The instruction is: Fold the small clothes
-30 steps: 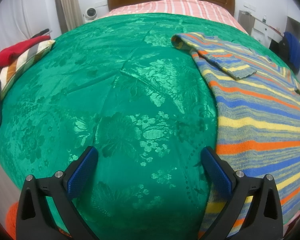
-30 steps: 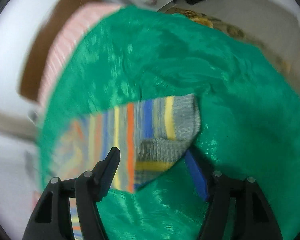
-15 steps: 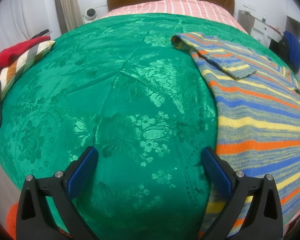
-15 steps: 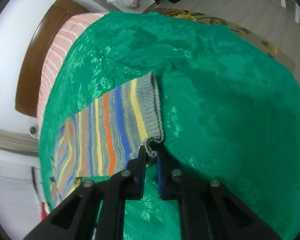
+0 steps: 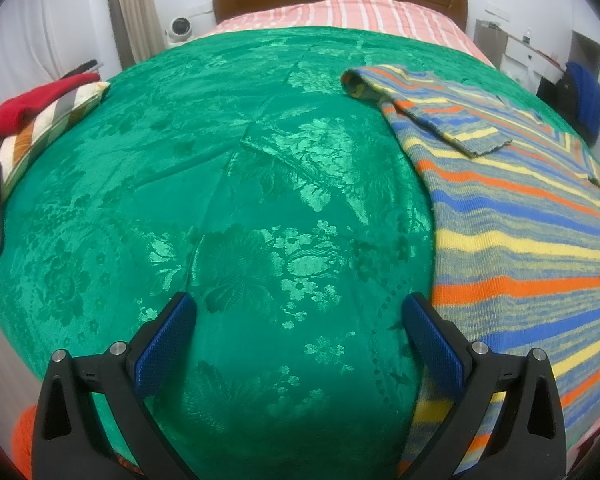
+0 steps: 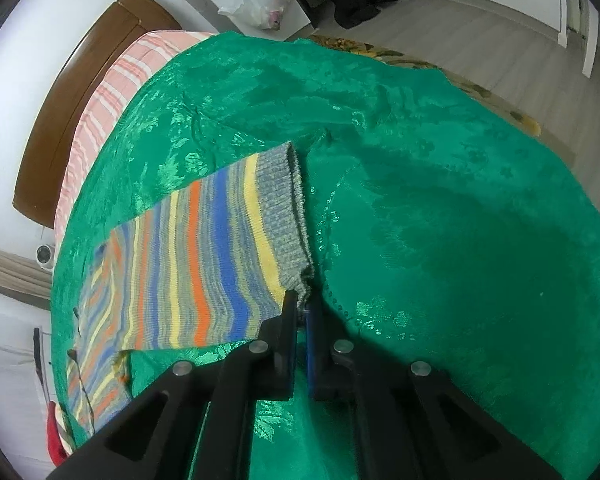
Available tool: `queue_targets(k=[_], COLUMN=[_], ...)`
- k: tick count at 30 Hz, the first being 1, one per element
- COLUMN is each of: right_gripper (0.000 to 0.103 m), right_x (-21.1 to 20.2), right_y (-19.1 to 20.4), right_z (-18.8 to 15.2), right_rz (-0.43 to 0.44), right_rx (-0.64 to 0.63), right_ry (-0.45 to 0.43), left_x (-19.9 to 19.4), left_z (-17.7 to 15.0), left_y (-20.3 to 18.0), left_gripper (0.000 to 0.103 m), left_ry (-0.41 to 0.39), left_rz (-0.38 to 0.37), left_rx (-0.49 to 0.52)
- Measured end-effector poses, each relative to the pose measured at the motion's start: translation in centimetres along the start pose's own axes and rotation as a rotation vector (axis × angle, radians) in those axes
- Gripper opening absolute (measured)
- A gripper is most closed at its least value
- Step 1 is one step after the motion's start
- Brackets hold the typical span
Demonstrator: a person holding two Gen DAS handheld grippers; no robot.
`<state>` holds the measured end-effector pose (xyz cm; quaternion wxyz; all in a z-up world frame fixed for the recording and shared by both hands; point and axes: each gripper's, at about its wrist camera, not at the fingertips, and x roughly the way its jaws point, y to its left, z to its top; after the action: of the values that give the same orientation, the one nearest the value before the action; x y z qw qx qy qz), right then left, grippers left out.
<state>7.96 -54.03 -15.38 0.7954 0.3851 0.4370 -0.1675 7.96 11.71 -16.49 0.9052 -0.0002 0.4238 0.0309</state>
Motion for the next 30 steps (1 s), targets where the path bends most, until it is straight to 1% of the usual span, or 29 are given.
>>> queue_targets(k=[3, 4, 5, 7, 8, 9, 10, 11, 12, 13, 16, 20, 23, 25, 28, 30], right_gripper=[0.004, 0.005, 0.009, 0.01, 0.014, 0.024, 0.031, 0.047, 0.058, 0.06, 0.06, 0.061, 0.061, 0.062, 0.062, 0.065], right_x=[-1.0, -1.3, -1.8, -2.9, -3.5, -4.1, -4.9, -5.8, -6.4, -7.4, -8.6, -9.1, -8.8, -8.3, -7.9, -7.9], right_y=[0.4, 0.5, 0.7, 0.9, 1.0, 1.0, 1.0, 1.1, 1.2, 1.3, 1.6, 1.8, 2.4, 2.7, 2.9, 3.0], right_z=[-0.5, -0.7, -1.0, -1.8, -2.3, -2.8, -3.5, -4.3, -5.1, -6.3, -9.4, -12.6, -14.7, -15.3, -15.4, -16.0], right_rz=[-0.012, -0.028, -0.048, -0.09, -0.098, -0.101, -0.103, -0.109, -0.118, -0.133, -0.114, -0.074, -0.068, -0.07, -0.067, -0.067], right_rx=[-0.044, -0.066, -0.099, -0.143, -0.161, -0.174, -0.189, -0.207, -0.222, -0.246, -0.288, -0.343, -0.397, -0.417, -0.426, -0.436], right_ry=[-0.019, -0.027, -0.04, -0.068, -0.086, -0.101, -0.13, -0.169, -0.2, -0.251, -0.32, -0.364, -0.402, -0.406, -0.39, -0.389], left_x=[-0.1, -0.1, -0.1, -0.1, -0.1, -0.1, -0.1, -0.1, -0.1, -0.1, -0.1, -0.1, -0.1, -0.1, -0.1, -0.1], left_z=[-0.1, -0.1, -0.2, -0.2, -0.2, -0.2, -0.2, -0.2, -0.2, -0.2, -0.2, -0.2, -0.2, -0.2, -0.2, -0.2], left_y=[-0.1, -0.1, -0.1, -0.2, -0.2, -0.2, -0.2, -0.2, -0.2, -0.2, -0.2, -0.2, -0.1, -0.1, -0.1, -0.1], left_gripper=[0.103, 0.103, 0.103, 0.103, 0.103, 0.103, 0.103, 0.103, 0.103, 0.103, 0.103, 0.103, 0.103, 0.103, 0.103, 0.103], left_ry=[-0.003, -0.004, -0.005, -0.006, -0.007, -0.007, -0.007, -0.007, -0.007, -0.007, -0.008, -0.008, -0.009, -0.008, -0.008, -0.008], left_rz=[0.005, 0.008, 0.01, 0.012, 0.012, 0.012, 0.012, 0.012, 0.012, 0.012, 0.013, 0.012, 0.013, 0.012, 0.012, 0.011], left_rx=[-0.001, -0.002, -0.002, -0.002, -0.002, -0.001, -0.001, 0.0, -0.001, -0.001, 0.0, -0.002, -0.001, -0.002, -0.001, -0.002])
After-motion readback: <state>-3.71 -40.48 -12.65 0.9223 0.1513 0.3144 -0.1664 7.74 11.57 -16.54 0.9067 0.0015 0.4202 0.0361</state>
